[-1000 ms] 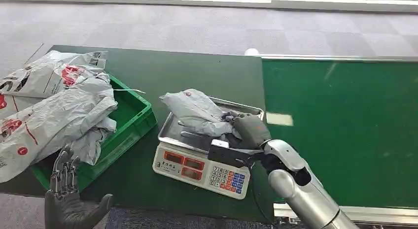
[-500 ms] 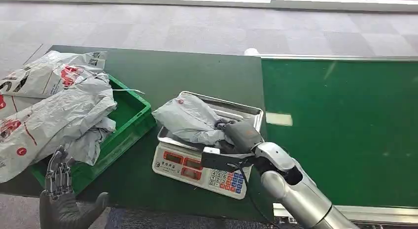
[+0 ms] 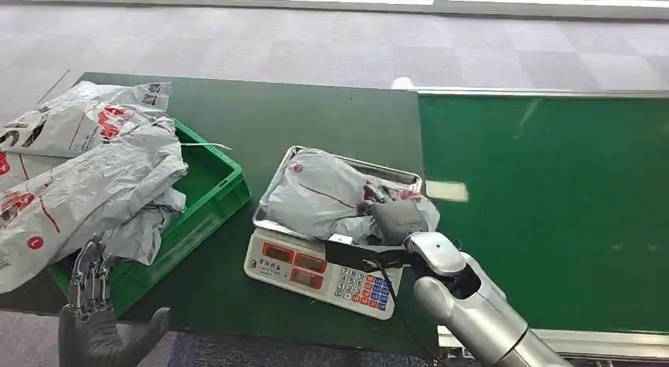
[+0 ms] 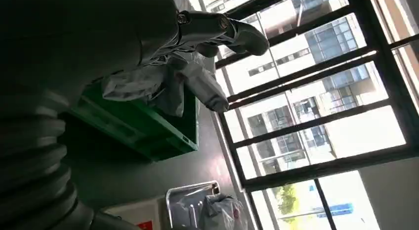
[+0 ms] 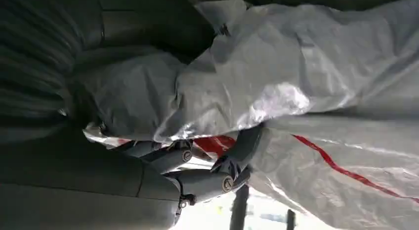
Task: Moved the parcel from conveyor to table for the left to box.
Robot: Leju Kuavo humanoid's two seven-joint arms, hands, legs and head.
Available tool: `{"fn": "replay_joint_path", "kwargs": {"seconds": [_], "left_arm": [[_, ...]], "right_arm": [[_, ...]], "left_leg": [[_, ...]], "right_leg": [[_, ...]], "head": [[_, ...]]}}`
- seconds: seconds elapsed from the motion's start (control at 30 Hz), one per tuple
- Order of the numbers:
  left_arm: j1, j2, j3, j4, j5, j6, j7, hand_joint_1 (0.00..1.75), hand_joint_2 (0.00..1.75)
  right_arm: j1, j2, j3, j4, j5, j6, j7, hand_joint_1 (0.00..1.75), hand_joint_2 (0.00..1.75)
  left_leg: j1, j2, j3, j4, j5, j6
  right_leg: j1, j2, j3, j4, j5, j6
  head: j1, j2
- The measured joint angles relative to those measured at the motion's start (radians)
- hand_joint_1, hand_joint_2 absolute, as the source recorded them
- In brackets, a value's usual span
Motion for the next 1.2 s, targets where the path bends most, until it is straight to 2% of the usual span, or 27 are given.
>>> {"fn": "replay_joint_path", "kwargs": {"seconds": [0.07, 0.13, 0.2, 0.27, 0.43, 0.53, 0.63, 0.87, 1.0, 1.07, 1.13, 1.2], "left_arm": [[0.002, -0.018, 0.017, -0.015, -0.027, -0.021, -0.003, 0.00, 1.75], [0.002, -0.029, 0.024, -0.027, -0.063, -0.033, -0.018, 0.00, 1.75], [-0.020, -0.031, 0.024, -0.038, -0.168, -0.030, -0.002, 0.00, 1.75], [-0.089, -0.017, 0.006, -0.039, -0.281, -0.027, 0.047, 0.00, 1.75], [-0.189, 0.010, -0.029, -0.034, -0.287, -0.033, 0.089, 0.00, 1.75], [-0.220, 0.035, -0.048, -0.028, -0.271, -0.011, 0.091, 0.00, 1.75], [-0.243, 0.055, -0.056, -0.024, -0.261, 0.001, 0.093, 0.00, 1.75], [-0.265, 0.079, -0.073, -0.018, -0.255, 0.007, 0.094, 0.00, 1.75], [-0.288, 0.094, -0.088, -0.014, -0.269, 0.021, 0.129, 0.00, 1.75], [-0.317, 0.104, -0.106, -0.008, -0.305, 0.024, 0.181, 0.00, 1.75], [-0.373, 0.110, -0.141, 0.010, -0.384, -0.010, 0.295, 0.00, 1.75], [-0.439, 0.113, -0.189, 0.047, -0.467, -0.044, 0.431, 0.00, 1.75]], "right_arm": [[0.011, 0.000, -0.017, 0.003, 0.023, -0.054, -0.030, 0.00, 1.75], [0.037, 0.002, -0.046, -0.003, -0.017, -0.145, -0.117, 0.00, 1.75], [0.092, 0.006, -0.094, -0.047, -0.114, -0.236, -0.215, 0.00, 1.75], [0.159, 0.008, -0.163, -0.114, -0.239, -0.285, -0.307, 0.00, 1.75], [0.265, 0.009, -0.303, -0.212, -0.277, -0.293, -0.392, 0.00, 1.75], [0.292, 0.009, -0.350, -0.235, -0.387, -0.313, -0.495, 0.00, 1.75], [0.308, 0.009, -0.376, -0.249, -0.461, -0.329, -0.554, 0.00, 1.75], [0.324, 0.009, -0.397, -0.261, -0.477, -0.335, -0.565, 0.00, 1.75], [0.335, 0.009, -0.404, -0.271, -0.630, -0.369, -0.664, 0.00, 1.75], [0.341, 0.019, -0.412, -0.292, -0.765, -0.448, -0.769, 0.00, 1.75], [0.374, 0.071, -0.436, -0.360, -0.883, -0.693, -0.876, 0.00, 1.75], [0.407, 0.136, -0.444, -0.452, -0.898, -0.940, -0.914, 0.00, 1.75]], "left_leg": [[0.000, -0.001, 0.000, 0.000, 0.000, 0.000], [0.000, 0.000, 0.000, 0.000, 0.000, 0.000], [0.000, -0.001, 0.001, 0.001, 0.000, 0.000], [0.000, -0.009, -0.001, 0.001, 0.001, 0.000], [0.000, -0.003, -0.001, 0.000, 0.001, -0.001], [0.000, 0.000, -0.001, 0.000, 0.001, -0.001], [0.000, 0.001, -0.001, 0.000, 0.001, -0.001], [0.000, 0.002, -0.001, 0.000, 0.001, -0.001], [0.000, 0.001, -0.001, 0.000, 0.001, -0.001], [0.000, 0.001, -0.001, 0.001, 0.001, -0.001], [0.000, -0.001, -0.001, 0.001, 0.001, -0.001], [0.000, -0.002, -0.001, 0.000, 0.001, -0.001]], "right_leg": [[0.000, -0.001, 0.000, 0.000, 0.000, 0.000], [0.000, 0.000, 0.000, 0.000, 0.000, 0.000], [0.000, -0.002, -0.002, -0.001, 0.000, 0.000], [0.000, -0.008, -0.001, -0.001, 0.000, 0.000], [0.000, -0.003, -0.001, 0.000, 0.001, -0.001], [0.000, -0.001, -0.002, 0.000, 0.001, -0.001], [0.000, -0.001, -0.002, 0.000, 0.001, -0.001], [0.000, 0.001, -0.003, 0.000, 0.001, -0.001], [0.000, 0.001, -0.003, 0.000, 0.002, -0.001], [0.000, 0.001, -0.004, 0.000, 0.002, -0.001], [0.001, -0.002, -0.003, 0.000, 0.002, -0.001], [0.000, -0.002, -0.003, 0.000, 0.002, -0.001]], "head": [[0.000, 0.000], [0.000, 0.000], [0.000, 0.000], [0.000, 0.000], [0.000, 0.000], [0.000, 0.000], [0.000, 0.000], [0.000, 0.000], [0.000, 0.000], [0.000, 0.000], [0.000, 0.000], [0.000, 0.000]]}}
